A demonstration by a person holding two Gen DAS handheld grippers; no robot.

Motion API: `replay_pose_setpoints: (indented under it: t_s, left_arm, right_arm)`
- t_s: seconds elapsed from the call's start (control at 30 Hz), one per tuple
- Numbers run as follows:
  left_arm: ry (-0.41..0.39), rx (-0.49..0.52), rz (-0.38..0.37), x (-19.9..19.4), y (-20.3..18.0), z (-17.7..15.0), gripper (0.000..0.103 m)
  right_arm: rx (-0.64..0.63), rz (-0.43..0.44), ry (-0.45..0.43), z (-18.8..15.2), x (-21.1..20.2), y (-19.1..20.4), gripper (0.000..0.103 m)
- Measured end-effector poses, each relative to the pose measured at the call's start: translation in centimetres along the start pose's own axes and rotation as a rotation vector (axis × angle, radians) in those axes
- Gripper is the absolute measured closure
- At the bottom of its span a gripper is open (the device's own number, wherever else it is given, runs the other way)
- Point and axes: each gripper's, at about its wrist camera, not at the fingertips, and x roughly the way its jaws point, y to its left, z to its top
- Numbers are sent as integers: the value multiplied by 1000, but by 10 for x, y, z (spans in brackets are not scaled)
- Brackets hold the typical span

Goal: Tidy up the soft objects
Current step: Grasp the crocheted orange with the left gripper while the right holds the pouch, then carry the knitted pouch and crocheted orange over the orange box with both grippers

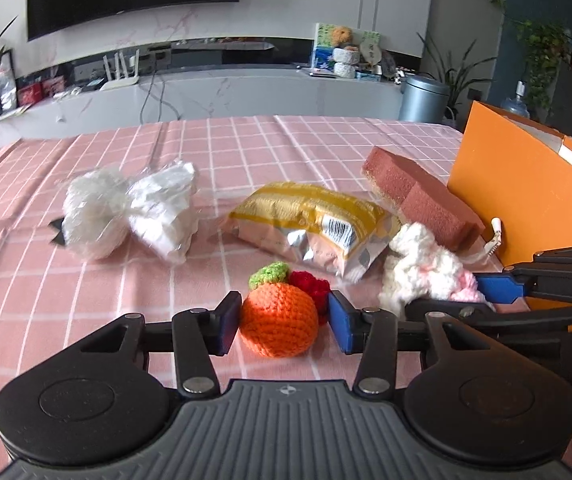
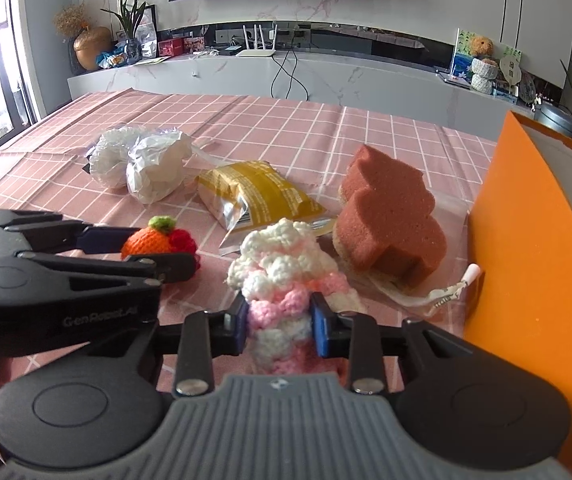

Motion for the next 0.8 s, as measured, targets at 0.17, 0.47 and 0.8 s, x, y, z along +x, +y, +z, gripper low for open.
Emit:
replay_pose_setpoints:
  t_s: [0.17, 0.47, 0.8]
  left_arm:
    - [16, -76, 1, -20, 4, -12, 50]
    - [-27, -39, 38, -59, -16, -13, 50]
    - [-136, 5, 29, -108, -47, 0, 50]
  right_arm:
    - [15, 7, -2, -8, -17, 2, 76]
    - [-9, 37, -60, -20, -66, 11, 76]
    - [1, 15, -207, -21, -131, 1, 76]
